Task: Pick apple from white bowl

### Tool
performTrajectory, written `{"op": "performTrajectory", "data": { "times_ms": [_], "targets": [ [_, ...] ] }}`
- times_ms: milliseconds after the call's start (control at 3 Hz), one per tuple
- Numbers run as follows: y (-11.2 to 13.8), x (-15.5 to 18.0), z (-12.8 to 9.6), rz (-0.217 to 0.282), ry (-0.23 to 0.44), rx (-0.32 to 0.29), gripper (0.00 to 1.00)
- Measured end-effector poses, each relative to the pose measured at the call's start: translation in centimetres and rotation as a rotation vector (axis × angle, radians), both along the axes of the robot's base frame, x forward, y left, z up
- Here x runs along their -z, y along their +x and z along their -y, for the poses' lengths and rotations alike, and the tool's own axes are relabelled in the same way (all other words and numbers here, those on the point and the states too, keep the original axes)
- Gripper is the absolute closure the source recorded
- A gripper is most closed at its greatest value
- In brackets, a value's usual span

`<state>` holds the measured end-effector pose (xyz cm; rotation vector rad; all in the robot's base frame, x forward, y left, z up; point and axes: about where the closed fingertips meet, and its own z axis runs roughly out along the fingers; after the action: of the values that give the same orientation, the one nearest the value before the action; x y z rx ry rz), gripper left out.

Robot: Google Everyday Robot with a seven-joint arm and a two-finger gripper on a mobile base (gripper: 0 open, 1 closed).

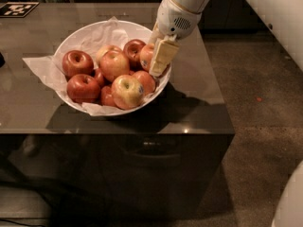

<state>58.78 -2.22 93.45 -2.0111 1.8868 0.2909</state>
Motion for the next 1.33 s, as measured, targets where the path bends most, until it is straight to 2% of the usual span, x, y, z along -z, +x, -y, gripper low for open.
{"op": "performTrajectory", "data": {
  "times_ms": [667, 1000, 1333],
  "targets": [
    [0.0, 0.0, 0.0, 0.000, 0.000, 0.000, 0.89],
    [0.2, -1.4, 0.0, -0.004, 0.016, 0.002, 1.00],
    [0.1, -4.7, -0.1, 0.020, 0.048, -0.010, 1.00]
  ]
}}
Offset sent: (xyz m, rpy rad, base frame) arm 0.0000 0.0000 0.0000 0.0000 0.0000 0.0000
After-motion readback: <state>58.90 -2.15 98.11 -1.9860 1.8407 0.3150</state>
